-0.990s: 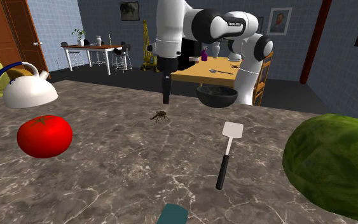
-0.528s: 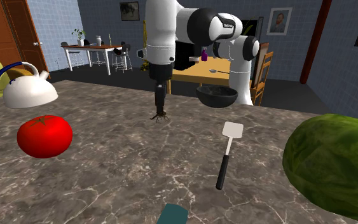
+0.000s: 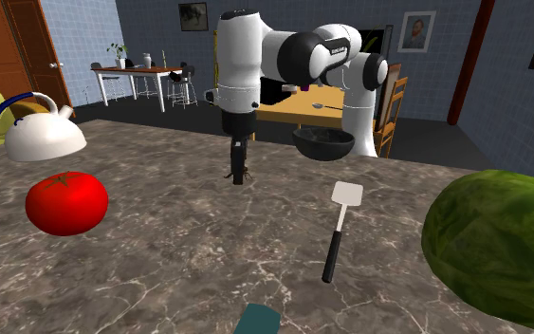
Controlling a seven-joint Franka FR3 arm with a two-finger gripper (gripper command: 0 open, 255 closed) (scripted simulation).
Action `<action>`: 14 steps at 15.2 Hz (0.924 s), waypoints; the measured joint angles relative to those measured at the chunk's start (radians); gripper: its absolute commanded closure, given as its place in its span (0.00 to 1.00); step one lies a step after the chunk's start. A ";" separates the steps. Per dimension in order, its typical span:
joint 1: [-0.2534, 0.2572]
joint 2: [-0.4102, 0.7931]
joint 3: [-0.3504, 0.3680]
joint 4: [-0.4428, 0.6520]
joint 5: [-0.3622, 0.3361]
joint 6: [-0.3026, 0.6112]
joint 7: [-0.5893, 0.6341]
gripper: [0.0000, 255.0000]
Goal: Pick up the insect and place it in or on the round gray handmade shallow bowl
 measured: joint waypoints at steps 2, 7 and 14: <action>0.000 0.000 0.000 -0.002 0.000 0.002 0.000 0.00; 0.000 -0.001 0.000 -0.003 0.000 0.003 0.000 1.00; -0.001 -0.001 0.000 -0.003 0.000 0.003 0.000 1.00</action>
